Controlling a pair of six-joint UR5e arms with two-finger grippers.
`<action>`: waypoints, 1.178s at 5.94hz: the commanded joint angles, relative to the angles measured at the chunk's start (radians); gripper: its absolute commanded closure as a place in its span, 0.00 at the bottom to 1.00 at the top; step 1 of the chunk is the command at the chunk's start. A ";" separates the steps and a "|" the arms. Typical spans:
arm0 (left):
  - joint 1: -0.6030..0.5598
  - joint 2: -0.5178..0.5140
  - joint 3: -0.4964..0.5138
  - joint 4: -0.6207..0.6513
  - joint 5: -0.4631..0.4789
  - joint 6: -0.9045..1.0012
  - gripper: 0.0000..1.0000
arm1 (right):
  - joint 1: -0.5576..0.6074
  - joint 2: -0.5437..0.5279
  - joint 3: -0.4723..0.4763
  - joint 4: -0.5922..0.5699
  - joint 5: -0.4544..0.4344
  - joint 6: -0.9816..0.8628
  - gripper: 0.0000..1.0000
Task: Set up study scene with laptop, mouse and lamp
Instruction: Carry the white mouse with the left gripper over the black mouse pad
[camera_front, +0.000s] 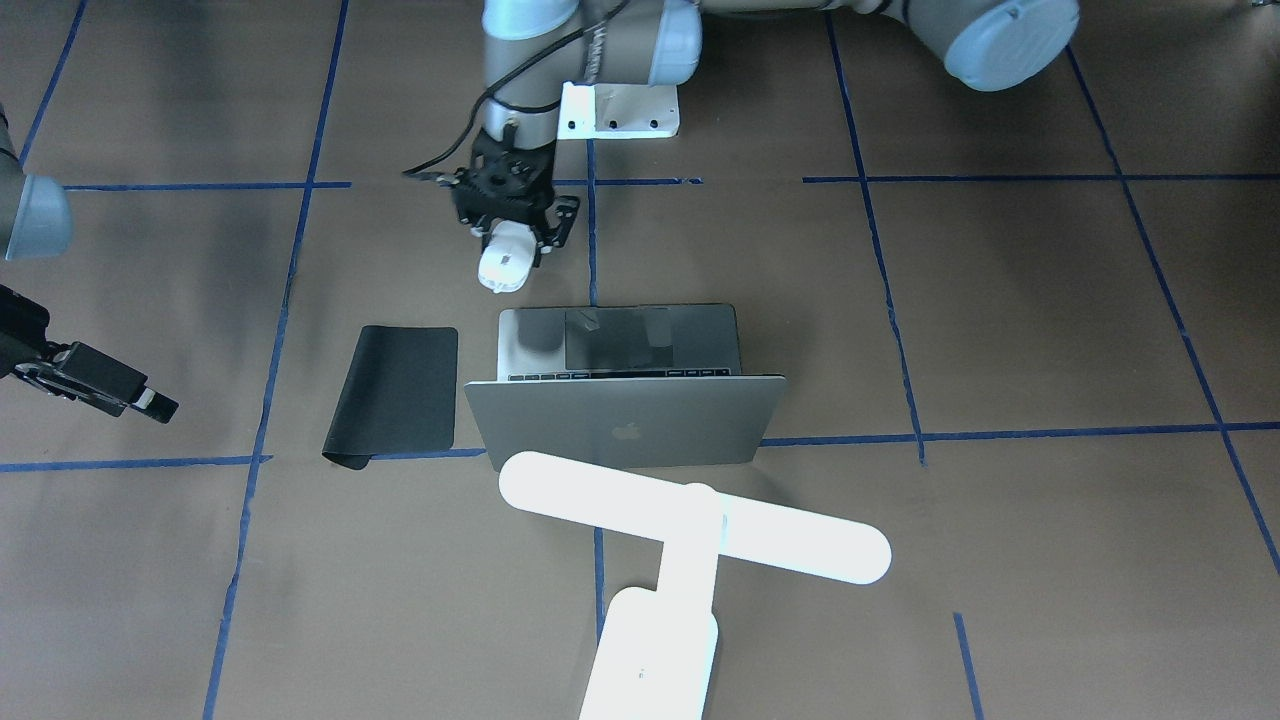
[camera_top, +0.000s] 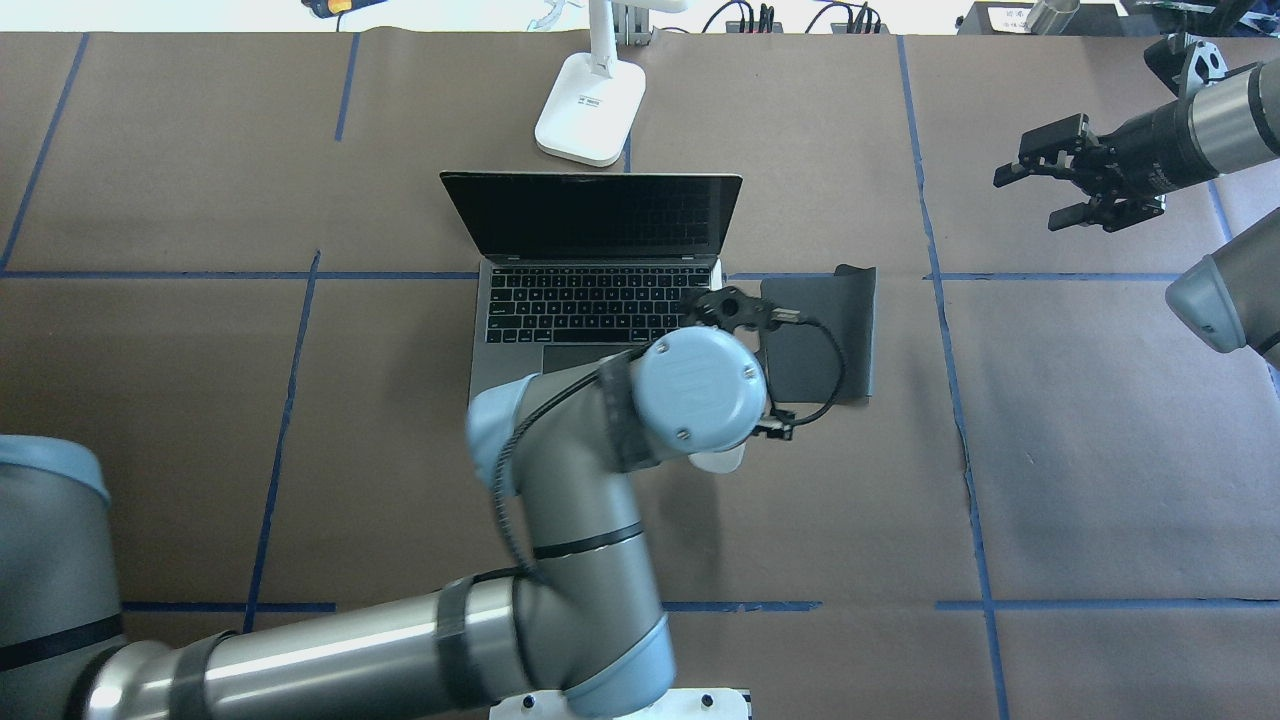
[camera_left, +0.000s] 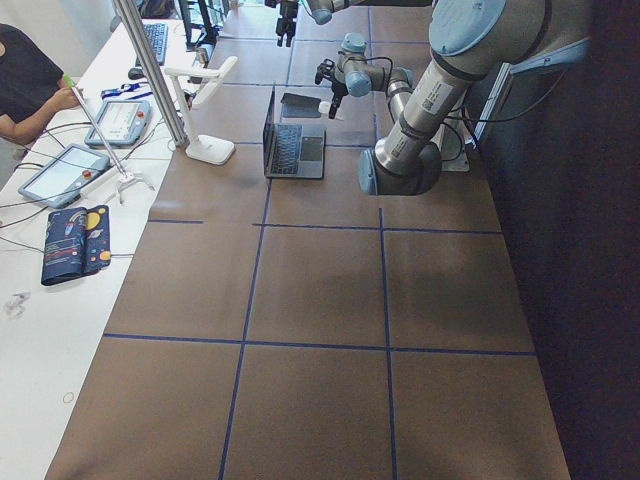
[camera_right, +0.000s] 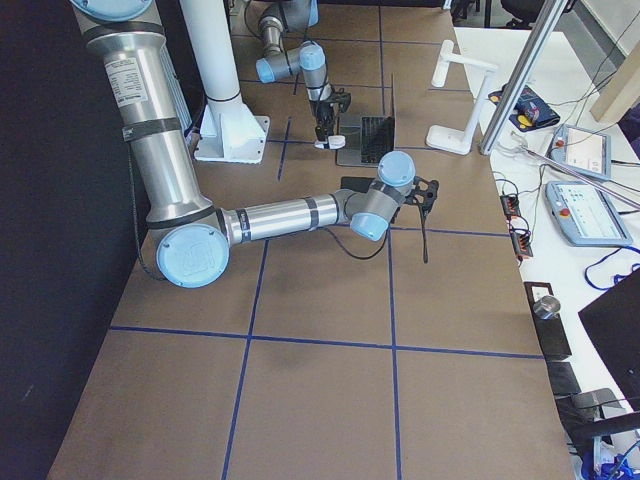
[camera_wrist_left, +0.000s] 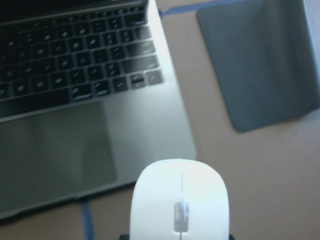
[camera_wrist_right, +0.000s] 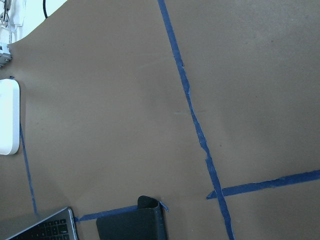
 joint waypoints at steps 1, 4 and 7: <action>-0.028 -0.179 0.319 -0.149 -0.009 -0.014 0.75 | -0.002 -0.001 -0.002 0.000 -0.001 0.000 0.00; -0.046 -0.368 0.670 -0.315 -0.007 -0.050 0.71 | -0.005 -0.002 -0.002 -0.002 -0.010 0.000 0.00; -0.049 -0.428 0.806 -0.384 0.029 -0.051 0.56 | -0.018 -0.001 -0.004 -0.002 -0.015 0.002 0.00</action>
